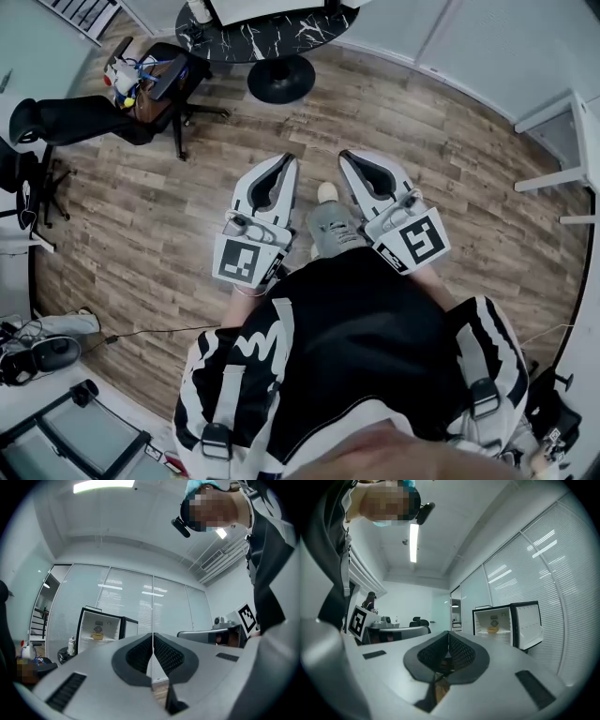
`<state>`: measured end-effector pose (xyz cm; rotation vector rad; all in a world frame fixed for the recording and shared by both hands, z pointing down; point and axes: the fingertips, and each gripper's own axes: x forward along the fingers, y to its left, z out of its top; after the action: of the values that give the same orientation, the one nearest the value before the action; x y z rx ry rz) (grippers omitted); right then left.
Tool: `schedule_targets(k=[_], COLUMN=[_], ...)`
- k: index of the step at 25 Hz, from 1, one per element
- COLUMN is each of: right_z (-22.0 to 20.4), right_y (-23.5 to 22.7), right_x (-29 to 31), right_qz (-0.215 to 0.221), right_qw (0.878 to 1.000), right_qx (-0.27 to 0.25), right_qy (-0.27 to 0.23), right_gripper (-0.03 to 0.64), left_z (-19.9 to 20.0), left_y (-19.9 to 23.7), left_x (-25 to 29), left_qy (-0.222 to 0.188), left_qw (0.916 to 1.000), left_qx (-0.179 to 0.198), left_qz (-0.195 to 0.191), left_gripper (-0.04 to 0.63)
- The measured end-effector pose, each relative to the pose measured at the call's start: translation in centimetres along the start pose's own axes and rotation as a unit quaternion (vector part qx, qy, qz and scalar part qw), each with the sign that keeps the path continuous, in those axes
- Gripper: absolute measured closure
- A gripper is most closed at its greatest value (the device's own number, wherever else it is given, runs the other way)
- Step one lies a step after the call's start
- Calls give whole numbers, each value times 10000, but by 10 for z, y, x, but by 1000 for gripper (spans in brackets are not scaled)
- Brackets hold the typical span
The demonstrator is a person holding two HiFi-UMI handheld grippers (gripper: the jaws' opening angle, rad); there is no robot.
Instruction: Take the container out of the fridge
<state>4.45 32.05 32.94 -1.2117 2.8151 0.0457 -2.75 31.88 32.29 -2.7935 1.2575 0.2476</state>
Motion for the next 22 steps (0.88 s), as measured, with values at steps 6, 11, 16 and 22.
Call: schedule_targets(k=[6,11,16,22], right_z=[1,-3,-4,-6], right_y=[-5,-15,-24,-48], right_x=[13,32,47,71], right_qz=[40,151,281,220], right_qw=[10000,9998,9995,9997], right_qx=[81,101,146,111], right_qy=[-43,-56,-93,-61], right_gripper=[606,606,606,606], left_z=[4,1,0,-3], left_y=[15,32,44,64], left_x=[2,12,21,41], left_qy=[-1,-7,-9,24], left_qw=[9998,9996,9992,9989], left_qx=[7,-2,35,107], left_qz=[183,297,391,446], left_gripper=[580,580,580,580])
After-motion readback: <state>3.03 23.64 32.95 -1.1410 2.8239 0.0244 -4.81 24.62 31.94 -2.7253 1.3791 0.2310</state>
